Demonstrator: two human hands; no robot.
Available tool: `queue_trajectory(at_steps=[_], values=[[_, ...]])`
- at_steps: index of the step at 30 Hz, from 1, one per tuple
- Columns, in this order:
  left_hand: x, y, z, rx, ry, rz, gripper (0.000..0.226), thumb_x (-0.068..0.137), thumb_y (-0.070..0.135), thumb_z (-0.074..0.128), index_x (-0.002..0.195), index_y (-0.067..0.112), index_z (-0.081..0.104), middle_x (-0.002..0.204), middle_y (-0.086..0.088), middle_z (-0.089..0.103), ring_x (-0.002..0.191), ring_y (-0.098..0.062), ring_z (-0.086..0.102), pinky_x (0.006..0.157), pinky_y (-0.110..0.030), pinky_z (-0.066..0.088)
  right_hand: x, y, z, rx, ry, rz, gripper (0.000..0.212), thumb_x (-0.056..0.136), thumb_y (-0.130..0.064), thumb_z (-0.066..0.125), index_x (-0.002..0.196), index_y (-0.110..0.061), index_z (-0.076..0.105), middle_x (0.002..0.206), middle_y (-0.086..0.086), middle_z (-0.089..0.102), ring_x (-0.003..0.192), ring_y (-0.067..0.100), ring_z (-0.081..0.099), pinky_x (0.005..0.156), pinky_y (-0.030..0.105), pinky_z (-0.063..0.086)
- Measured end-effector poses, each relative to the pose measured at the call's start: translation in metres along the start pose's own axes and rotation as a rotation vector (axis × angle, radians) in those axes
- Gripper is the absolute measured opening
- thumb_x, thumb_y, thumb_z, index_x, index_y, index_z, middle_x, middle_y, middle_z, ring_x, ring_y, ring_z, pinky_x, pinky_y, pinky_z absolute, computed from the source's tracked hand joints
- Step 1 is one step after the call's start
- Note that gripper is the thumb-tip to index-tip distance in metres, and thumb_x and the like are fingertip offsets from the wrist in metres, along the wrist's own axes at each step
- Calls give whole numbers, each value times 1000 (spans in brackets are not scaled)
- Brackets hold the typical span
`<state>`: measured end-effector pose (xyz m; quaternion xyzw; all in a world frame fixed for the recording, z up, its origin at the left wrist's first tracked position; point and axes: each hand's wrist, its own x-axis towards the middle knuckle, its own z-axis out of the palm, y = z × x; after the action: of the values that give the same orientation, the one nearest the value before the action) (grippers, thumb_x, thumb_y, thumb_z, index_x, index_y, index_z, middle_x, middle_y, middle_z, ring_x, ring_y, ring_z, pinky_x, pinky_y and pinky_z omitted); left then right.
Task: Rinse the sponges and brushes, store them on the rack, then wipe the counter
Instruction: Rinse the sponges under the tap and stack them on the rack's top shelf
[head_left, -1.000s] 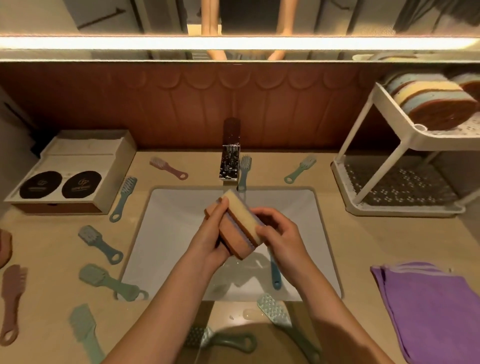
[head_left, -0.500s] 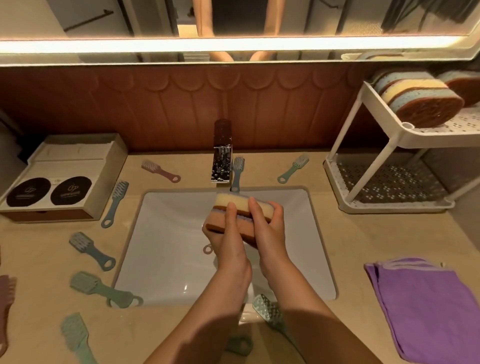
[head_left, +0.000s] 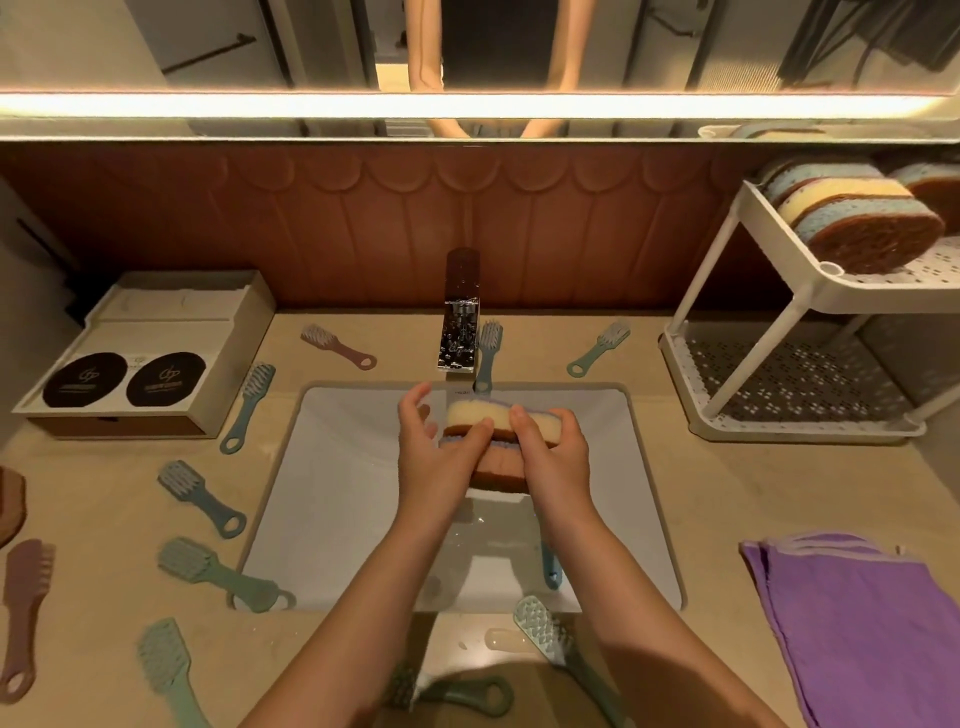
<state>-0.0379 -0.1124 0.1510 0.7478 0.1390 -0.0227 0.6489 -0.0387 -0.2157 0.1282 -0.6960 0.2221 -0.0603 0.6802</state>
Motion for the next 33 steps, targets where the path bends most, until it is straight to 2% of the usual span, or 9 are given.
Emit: queue_trajectory(at_steps=[3,5,8,12,17,22,25,28,33], values=[[3,8,-2,113,-126,81,53,85,43,60,133,38,37,120,8,49,111,-16,53,96,-42,48,-2,-3,2,-45,-50,-12,22,86,-40,59,93,-20,53,81,-1,62,75,16,61,63,30,49],[3,10,0,140,-111,87,52,76,60,56,123,41,46,107,14,57,103,-14,58,94,-43,50,-1,-6,3,-48,-49,-4,20,86,-40,59,91,-21,55,82,-1,61,76,18,60,64,31,48],[1,14,7,192,-64,80,47,69,68,53,103,37,54,95,14,61,93,-13,61,88,-45,52,4,-11,2,-60,-20,7,21,85,-42,59,88,-21,58,86,3,64,83,23,62,72,39,52],[-1,11,12,149,7,68,42,71,64,59,85,24,57,82,2,66,81,-20,64,80,-48,54,5,-12,2,-128,-9,-27,24,82,-45,58,78,-21,57,80,4,64,80,26,62,75,44,52],[6,9,16,150,33,35,25,84,42,61,73,20,58,77,-4,65,79,-25,64,75,-43,55,2,-16,2,-230,8,-47,29,87,-31,54,62,-19,51,64,0,55,63,17,51,54,28,38],[12,14,22,173,15,-15,31,87,17,53,57,16,50,59,-3,51,63,-22,49,55,-28,38,8,-22,1,-291,-36,-57,33,88,-24,52,55,-17,47,59,2,49,63,21,47,57,30,35],[20,24,19,236,-5,-5,33,88,13,50,55,15,47,57,-2,46,58,-19,44,52,-27,32,11,-29,-7,-236,-186,-48,26,93,-36,48,75,-19,54,79,5,58,77,21,56,66,31,43],[30,29,15,173,12,-74,28,90,18,47,62,13,51,64,-5,50,63,-20,48,58,-29,36,7,-39,-22,-125,-459,4,25,96,-39,43,115,-25,49,106,0,57,91,11,58,66,17,47],[33,31,22,17,-48,-230,22,89,20,46,79,6,60,76,-13,57,69,-25,53,61,-30,43,8,-38,-35,-159,-504,-137,79,68,-50,68,135,-27,33,121,0,51,109,14,55,82,20,52]])
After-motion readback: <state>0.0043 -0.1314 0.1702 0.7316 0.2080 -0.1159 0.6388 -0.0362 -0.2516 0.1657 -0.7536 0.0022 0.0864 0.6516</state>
